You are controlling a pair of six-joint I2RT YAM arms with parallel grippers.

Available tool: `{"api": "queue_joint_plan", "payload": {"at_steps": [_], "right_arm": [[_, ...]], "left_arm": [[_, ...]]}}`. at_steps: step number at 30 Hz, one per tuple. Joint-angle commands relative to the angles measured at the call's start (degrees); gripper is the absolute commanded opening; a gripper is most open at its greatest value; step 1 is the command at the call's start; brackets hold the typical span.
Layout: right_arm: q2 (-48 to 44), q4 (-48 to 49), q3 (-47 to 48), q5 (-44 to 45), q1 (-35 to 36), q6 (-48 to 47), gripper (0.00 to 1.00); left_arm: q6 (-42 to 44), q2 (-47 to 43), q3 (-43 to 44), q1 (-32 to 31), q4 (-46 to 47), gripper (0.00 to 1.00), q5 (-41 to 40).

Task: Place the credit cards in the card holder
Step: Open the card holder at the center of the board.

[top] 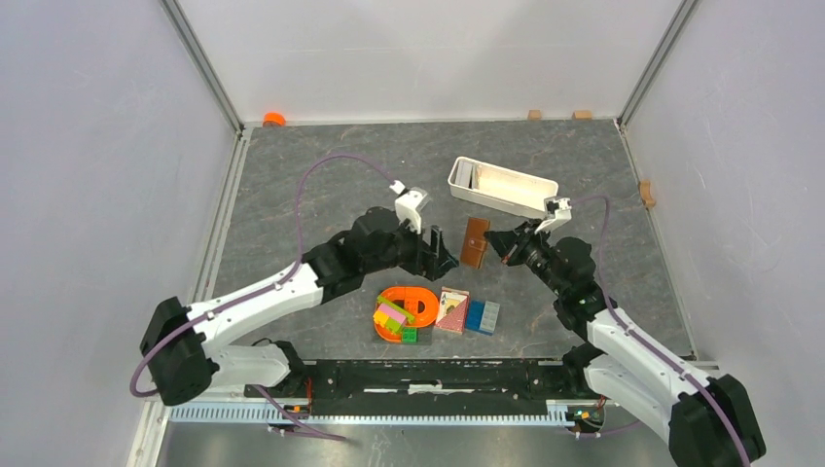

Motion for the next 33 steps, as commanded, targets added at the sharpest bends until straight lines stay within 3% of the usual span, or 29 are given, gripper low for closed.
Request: {"api": "queue_joint_plan", "payload": {"at_steps": [1, 5, 10, 18, 28, 33], "right_arm": [[-3.3, 13.1, 1.1, -11.9, -0.2, 2.3, 0.00], [-4.7, 19.9, 1.7, -17.7, -0.2, 6.0, 0.00], [-4.7, 30.9, 0.9, -22.9, -0.2, 11.3, 0.00], [-2.9, 42.9, 2.6, -29.5, -0.1, 21.5, 0.00], [-2.9, 45.0, 3.3, -31.3, 0.5, 23.6, 0.00], [-2.6, 45.9, 3.2, -31.6, 0.7, 23.9, 0.00]], "left_arm": [[-6.0, -4.4, -4.4, 3.4, 8.5, 0.87, 13.0], [-7.7, -7.5, -7.3, 6.9, 11.5, 0.91, 16.4], [-6.4, -9.5, -8.0, 7.1, 12.3, 0.93, 19.7], [-9.2, -13.9, -10.5, 7.1, 21.0, 0.94, 25.7], [-15.0, -11.0, -11.5, 7.1, 32.4, 0.71, 30.2], [-17.2, -8.6, -11.5, 7.0, 35.7, 0.54, 32.2]]}}
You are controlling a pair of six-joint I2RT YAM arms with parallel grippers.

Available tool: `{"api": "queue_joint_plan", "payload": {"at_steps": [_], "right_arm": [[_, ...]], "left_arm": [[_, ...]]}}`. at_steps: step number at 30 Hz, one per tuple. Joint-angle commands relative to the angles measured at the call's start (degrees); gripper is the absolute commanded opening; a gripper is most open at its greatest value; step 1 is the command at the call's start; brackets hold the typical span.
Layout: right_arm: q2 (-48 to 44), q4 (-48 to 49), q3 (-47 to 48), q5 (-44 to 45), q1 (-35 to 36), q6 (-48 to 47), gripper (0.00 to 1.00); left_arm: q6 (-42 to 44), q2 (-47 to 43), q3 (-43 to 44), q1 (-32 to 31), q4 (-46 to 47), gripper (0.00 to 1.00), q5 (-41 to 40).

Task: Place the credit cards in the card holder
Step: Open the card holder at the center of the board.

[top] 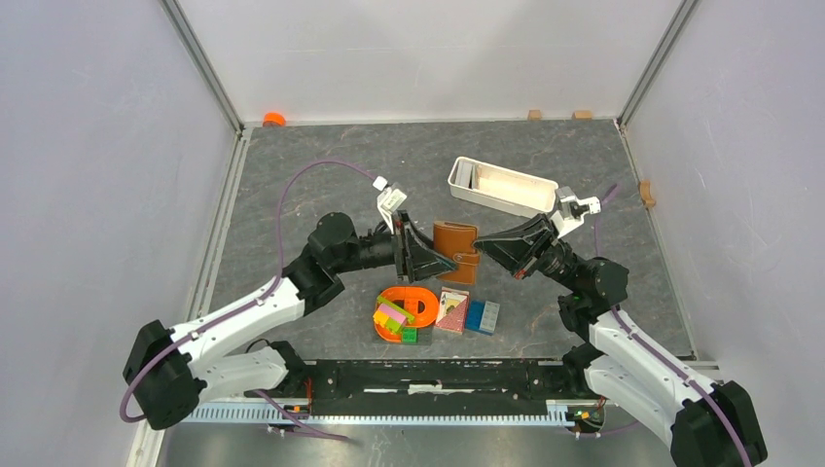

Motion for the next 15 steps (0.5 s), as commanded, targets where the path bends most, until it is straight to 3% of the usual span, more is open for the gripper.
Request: {"api": "queue_joint_plan", "payload": {"at_steps": [1, 4, 7, 9, 12, 15], "right_arm": [[0.1, 5.3, 2.5, -0.8, 0.3, 1.3, 0.00], [0.1, 1.6, 2.8, -0.8, 0.1, -1.2, 0.00], [-0.4, -11.8, 5.8, -0.3, -0.3, -9.7, 0.04], [-1.1, -22.4, 8.4, 1.2, -0.4, -17.4, 0.29], [-3.3, -39.6, 12.8, 7.9, -0.5, -31.1, 0.68], [-5.0, -50.3, 15.7, 11.9, -0.5, -40.7, 0.80]], "left_arm": [[-3.9, 1.8, -0.3, 0.0, 7.2, 0.47, 3.5], [-4.0, 1.5, -0.8, 0.0, 7.1, 0.24, 4.0], [-3.0, 0.3, -0.8, 0.1, 3.2, 0.08, 3.9], [-1.8, -0.3, 0.3, 0.7, -3.0, 0.02, 3.5], [0.0, 0.5, 3.4, 3.5, -15.6, 0.02, 3.8], [3.3, 3.2, 6.2, 7.2, -25.9, 0.02, 8.7]]}}
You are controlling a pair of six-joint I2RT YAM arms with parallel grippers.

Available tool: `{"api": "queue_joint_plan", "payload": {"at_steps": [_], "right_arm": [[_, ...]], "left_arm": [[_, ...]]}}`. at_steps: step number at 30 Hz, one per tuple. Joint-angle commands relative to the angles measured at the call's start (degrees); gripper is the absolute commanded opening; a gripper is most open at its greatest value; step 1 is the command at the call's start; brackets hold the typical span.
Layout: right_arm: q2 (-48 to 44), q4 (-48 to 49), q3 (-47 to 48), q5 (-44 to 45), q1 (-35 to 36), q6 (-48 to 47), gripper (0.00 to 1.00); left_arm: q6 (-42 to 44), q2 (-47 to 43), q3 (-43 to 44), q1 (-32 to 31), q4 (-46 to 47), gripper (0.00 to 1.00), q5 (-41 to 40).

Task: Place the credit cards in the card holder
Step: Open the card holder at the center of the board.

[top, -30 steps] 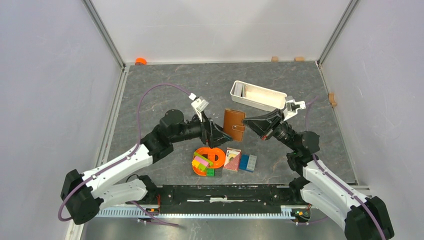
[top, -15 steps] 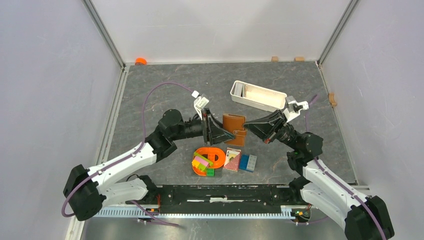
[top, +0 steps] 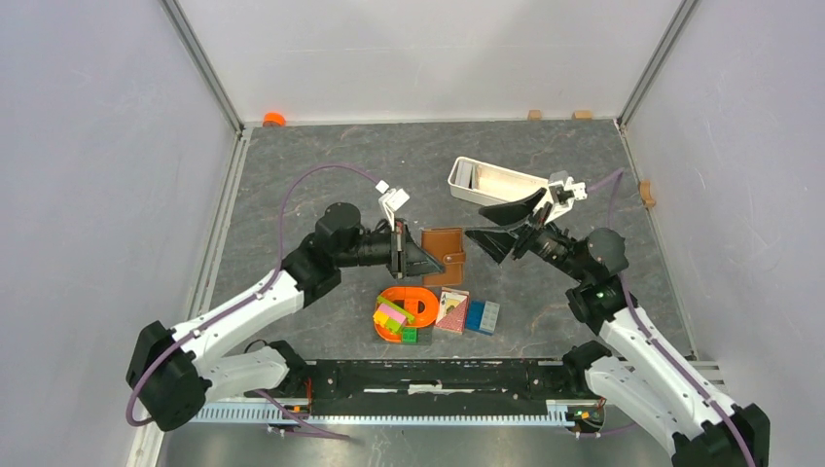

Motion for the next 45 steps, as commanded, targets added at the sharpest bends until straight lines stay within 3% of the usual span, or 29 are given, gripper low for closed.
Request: {"api": "queue_joint_plan", "payload": {"at_steps": [1, 6, 9, 14, 23, 38, 45], "right_arm": [[-2.8, -21.7, 5.9, 6.4, -0.1, -19.8, 0.81], [0.7, -22.7, 7.5, -10.4, 0.3, -21.7, 0.71], [4.3, -22.4, 7.9, -18.9, 2.1, -21.4, 0.65], [8.7, -18.6, 7.3, -25.4, 6.2, -18.1, 0.58], [13.8, -29.9, 7.8, -23.2, 8.0, -26.0, 0.52], [17.6, -28.0, 7.3, -25.9, 16.0, -26.3, 0.48], [19.1, -29.0, 8.8, -25.0, 20.6, -28.3, 0.17]], "left_arm": [[6.8, 3.2, 6.5, 5.1, -19.1, 0.02, 5.5], [16.3, 9.3, 12.3, 6.4, -31.9, 0.02, 13.5], [20.4, 12.1, 14.0, 6.4, -35.3, 0.02, 18.7], [22.5, 15.1, 13.8, 6.5, -35.4, 0.02, 22.8], [21.0, 14.8, 12.0, 6.4, -31.7, 0.02, 27.2], [19.6, 14.0, 11.8, 6.5, -29.2, 0.02, 29.0], [19.7, 13.6, 11.7, 7.8, -29.1, 0.02, 28.2]]}}
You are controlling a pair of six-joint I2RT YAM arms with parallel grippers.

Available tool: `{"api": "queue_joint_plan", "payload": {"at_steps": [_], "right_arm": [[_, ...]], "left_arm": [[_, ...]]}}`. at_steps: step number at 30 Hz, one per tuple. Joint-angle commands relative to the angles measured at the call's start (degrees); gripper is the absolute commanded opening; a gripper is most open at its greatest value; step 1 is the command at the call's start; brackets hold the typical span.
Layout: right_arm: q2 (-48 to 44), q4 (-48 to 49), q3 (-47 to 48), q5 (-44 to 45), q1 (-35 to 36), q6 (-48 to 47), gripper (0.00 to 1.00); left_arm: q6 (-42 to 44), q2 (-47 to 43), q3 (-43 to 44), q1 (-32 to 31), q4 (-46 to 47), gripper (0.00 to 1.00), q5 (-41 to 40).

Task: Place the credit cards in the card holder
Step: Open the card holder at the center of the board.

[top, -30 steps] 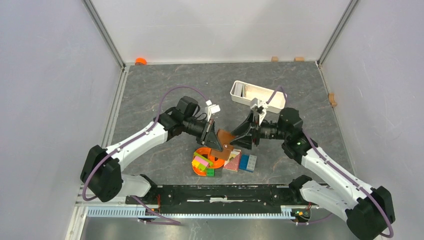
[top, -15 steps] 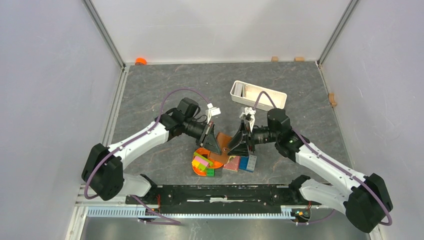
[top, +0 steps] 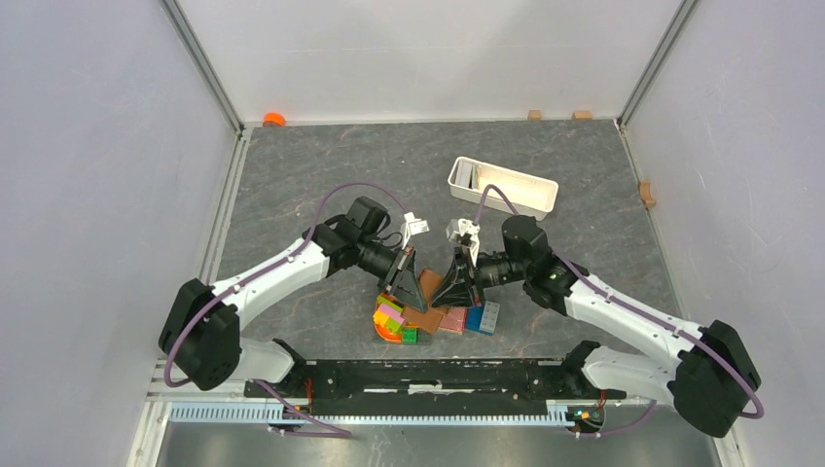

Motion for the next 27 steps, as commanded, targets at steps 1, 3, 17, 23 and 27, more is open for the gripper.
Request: {"api": "queue_joint_plan", "payload": {"at_steps": [1, 3, 17, 23, 27], "right_arm": [[1.6, -3.1, 2.3, -2.2, 4.8, -2.2, 0.13], [1.9, -5.3, 3.4, -2.4, 6.1, -4.2, 0.09], [-1.6, -18.5, 8.5, 2.0, 11.7, -12.2, 0.26], [-5.6, -16.4, 10.4, 34.8, 11.4, -3.0, 0.71], [-4.8, -16.6, 8.6, 53.8, 11.3, 3.7, 0.85]], "left_arm": [[-0.2, -2.5, 2.1, 1.5, 9.7, 0.02, 3.1], [-0.3, -2.4, 1.9, 2.2, 9.7, 0.02, 2.6], [1.9, -1.8, 2.3, 5.9, 5.6, 0.02, -5.9], [2.3, -5.6, 0.9, 5.9, 6.4, 0.02, -17.4], [0.6, -7.1, -0.6, 5.9, 8.9, 0.02, -18.9]]}}
